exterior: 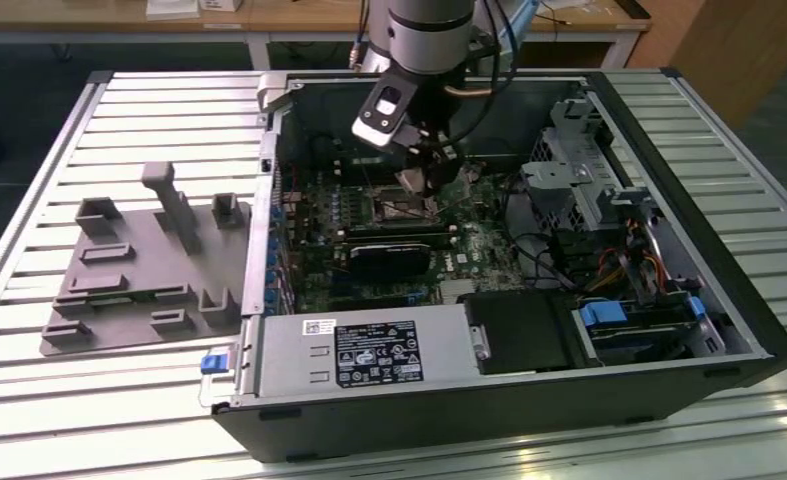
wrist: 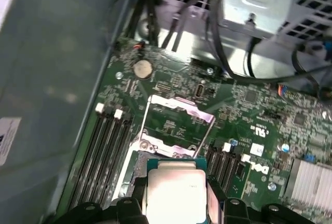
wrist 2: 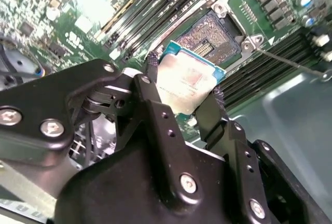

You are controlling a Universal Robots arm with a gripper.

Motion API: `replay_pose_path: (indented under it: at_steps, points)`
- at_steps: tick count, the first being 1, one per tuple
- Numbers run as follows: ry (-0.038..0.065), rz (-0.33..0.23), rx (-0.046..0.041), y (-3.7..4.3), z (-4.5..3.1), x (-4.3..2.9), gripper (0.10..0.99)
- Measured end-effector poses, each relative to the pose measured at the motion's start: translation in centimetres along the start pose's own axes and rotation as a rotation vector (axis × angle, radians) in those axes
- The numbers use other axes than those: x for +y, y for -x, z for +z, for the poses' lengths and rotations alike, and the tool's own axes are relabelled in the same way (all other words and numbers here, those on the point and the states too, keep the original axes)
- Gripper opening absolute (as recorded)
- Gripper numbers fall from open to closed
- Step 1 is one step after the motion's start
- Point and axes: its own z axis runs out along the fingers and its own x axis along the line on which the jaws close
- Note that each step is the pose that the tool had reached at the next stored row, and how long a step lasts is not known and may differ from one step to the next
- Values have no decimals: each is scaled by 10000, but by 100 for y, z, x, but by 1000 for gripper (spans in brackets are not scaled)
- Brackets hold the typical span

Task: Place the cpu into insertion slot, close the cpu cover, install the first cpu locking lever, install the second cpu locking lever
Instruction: 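Place the cpu into insertion slot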

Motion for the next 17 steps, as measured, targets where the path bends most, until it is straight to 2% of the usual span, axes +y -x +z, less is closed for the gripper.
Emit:
replay_pose_path:
  at_steps: [12, 17]
  points:
    - [41, 2157, -186, 1, 85, -8, 537]
    - [46, 2444, -212, -27, 127, -40, 537]
